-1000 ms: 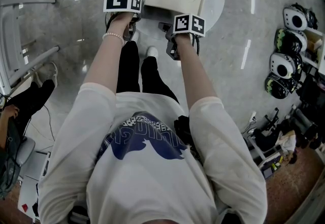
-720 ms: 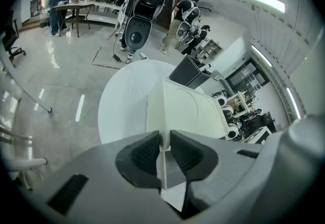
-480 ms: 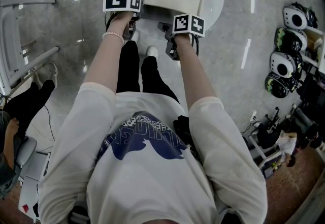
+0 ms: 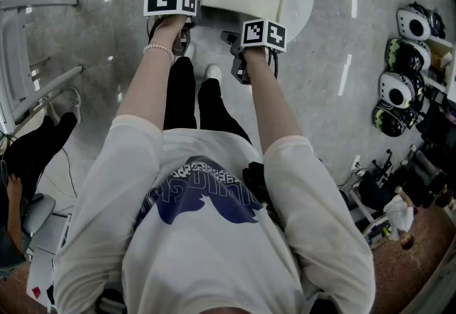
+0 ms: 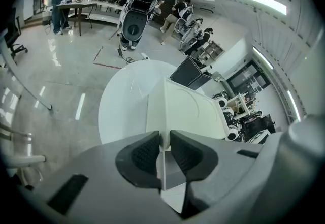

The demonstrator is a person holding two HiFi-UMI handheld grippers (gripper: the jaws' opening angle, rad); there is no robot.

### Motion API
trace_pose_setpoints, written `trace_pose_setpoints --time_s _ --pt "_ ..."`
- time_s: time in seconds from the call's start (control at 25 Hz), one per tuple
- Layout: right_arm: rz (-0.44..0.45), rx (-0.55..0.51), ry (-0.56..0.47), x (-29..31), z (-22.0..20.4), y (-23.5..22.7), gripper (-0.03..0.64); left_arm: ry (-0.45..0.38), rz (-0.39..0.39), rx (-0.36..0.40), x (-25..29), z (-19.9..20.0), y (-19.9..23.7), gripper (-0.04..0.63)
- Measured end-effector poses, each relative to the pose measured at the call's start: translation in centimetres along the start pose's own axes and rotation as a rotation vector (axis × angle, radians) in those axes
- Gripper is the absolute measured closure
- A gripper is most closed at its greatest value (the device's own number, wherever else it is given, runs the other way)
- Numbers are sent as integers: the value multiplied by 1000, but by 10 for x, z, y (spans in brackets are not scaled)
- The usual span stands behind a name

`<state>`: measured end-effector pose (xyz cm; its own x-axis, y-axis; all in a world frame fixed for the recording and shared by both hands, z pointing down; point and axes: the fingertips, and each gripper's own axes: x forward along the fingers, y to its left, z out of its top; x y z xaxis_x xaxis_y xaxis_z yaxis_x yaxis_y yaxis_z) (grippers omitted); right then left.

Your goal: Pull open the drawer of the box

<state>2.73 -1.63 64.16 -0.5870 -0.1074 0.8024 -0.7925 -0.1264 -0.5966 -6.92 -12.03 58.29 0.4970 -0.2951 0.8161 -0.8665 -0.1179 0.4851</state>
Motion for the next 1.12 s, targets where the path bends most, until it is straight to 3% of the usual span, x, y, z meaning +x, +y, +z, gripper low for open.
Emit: trace_pose_setpoints --time_s 1.12 --pt "-4 3 1 -3 -8 2 563 -8 3 -32 -1 3 -1 522"
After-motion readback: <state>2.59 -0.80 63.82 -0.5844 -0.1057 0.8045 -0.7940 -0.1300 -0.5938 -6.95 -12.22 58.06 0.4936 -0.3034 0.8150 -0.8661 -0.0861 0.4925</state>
